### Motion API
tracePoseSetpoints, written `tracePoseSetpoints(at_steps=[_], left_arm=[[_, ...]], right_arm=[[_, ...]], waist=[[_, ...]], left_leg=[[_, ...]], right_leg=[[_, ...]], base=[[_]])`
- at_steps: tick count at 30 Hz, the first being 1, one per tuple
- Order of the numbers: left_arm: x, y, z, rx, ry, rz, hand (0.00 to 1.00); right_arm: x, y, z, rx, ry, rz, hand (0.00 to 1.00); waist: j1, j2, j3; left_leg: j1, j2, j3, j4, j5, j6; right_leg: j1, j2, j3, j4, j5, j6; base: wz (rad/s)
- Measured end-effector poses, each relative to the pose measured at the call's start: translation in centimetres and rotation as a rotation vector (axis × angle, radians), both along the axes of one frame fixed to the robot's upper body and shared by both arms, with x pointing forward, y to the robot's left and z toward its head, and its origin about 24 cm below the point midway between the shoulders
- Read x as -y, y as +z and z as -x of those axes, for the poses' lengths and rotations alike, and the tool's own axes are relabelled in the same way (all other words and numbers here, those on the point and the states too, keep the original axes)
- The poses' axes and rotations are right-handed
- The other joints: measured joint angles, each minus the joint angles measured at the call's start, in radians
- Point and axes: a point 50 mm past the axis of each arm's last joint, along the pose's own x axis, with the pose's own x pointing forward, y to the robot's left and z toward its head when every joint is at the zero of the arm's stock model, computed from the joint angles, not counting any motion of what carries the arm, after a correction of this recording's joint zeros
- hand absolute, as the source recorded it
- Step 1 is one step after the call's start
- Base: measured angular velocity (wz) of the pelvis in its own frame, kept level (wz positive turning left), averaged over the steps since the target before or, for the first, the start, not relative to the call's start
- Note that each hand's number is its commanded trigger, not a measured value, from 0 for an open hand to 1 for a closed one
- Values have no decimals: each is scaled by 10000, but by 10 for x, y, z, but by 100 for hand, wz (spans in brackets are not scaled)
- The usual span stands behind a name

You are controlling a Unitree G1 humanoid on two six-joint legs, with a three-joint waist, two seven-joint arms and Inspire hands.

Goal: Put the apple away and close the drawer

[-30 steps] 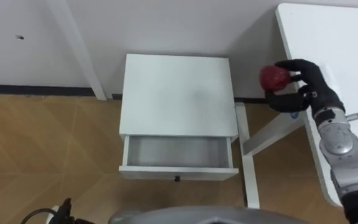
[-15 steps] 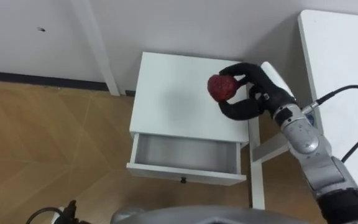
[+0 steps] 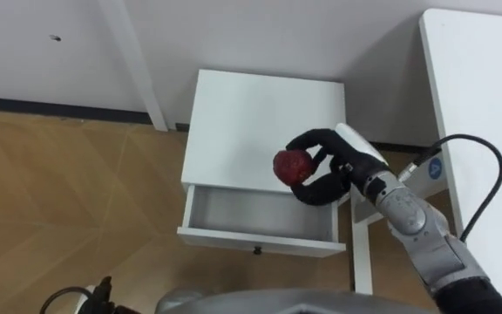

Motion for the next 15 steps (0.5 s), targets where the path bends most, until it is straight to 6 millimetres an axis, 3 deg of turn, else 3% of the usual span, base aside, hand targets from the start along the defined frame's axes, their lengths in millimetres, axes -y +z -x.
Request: tracePoseSetpoints(at_steps=[1, 2, 3, 15], left_arm=[[1, 0, 0, 1, 2, 11, 0], [1, 0, 0, 9, 5, 16, 0], [2, 0, -3, 88, -7, 25, 0], [10, -2, -13, 344, -81, 231, 0]], right_arm=[[0, -3, 1, -140, -29, 8, 100], [0, -5, 2, -224, -38, 25, 69], [1, -8, 4, -395, 0, 128, 0], [2, -12, 6, -674, 350, 605, 0]], waist=[[4, 11, -11], [-5, 15, -14], [-6, 17, -14], [12, 8, -20]], left_leg=[[0, 1, 0, 0, 0, 0], [2, 1, 1, 1, 0, 0], [2, 0, 1, 1, 0, 0], [-2, -1, 5, 8, 0, 0]], right_leg=[[1, 0, -6, 0, 0, 0], [1, 0, -4, 0, 0, 0], [1, -1, 9, -1, 0, 0], [-10, -1, 67, 2, 0, 0]], base=[[0], [0], [0], [0]])
